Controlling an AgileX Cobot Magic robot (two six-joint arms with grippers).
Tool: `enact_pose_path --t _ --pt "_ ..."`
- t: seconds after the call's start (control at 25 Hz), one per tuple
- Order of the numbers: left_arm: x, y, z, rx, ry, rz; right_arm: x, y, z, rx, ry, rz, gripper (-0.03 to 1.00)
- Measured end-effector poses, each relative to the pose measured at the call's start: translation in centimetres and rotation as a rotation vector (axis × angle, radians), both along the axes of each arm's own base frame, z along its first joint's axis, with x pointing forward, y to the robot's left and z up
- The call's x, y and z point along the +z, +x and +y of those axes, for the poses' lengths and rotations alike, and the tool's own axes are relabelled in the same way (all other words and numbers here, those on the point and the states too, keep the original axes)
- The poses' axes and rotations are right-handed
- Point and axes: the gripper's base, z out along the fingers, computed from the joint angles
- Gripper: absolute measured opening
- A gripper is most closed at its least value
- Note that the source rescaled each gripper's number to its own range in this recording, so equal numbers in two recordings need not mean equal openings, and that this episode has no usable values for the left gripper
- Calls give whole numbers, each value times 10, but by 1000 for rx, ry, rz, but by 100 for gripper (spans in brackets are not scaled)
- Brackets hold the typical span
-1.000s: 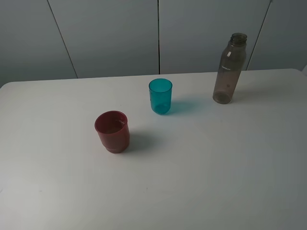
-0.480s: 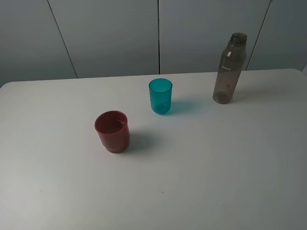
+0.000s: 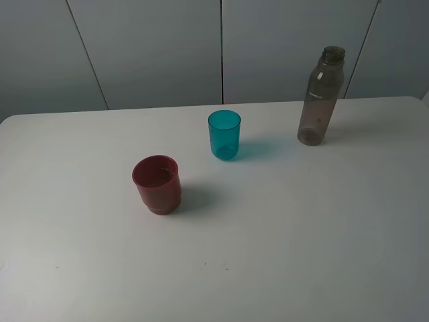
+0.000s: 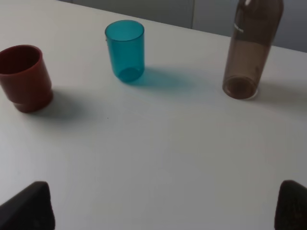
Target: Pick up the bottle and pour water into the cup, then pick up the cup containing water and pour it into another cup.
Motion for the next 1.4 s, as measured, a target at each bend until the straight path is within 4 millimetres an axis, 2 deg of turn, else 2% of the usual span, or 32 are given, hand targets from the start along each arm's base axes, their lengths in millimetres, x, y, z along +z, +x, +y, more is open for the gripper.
enact_pose_path --t 0.4,1.4 --pt "0 0 0 0 0 0 0 0 4 -402 0 0 100" --pt "0 0 0 -2 3 0 0 0 5 -403 6 1 100"
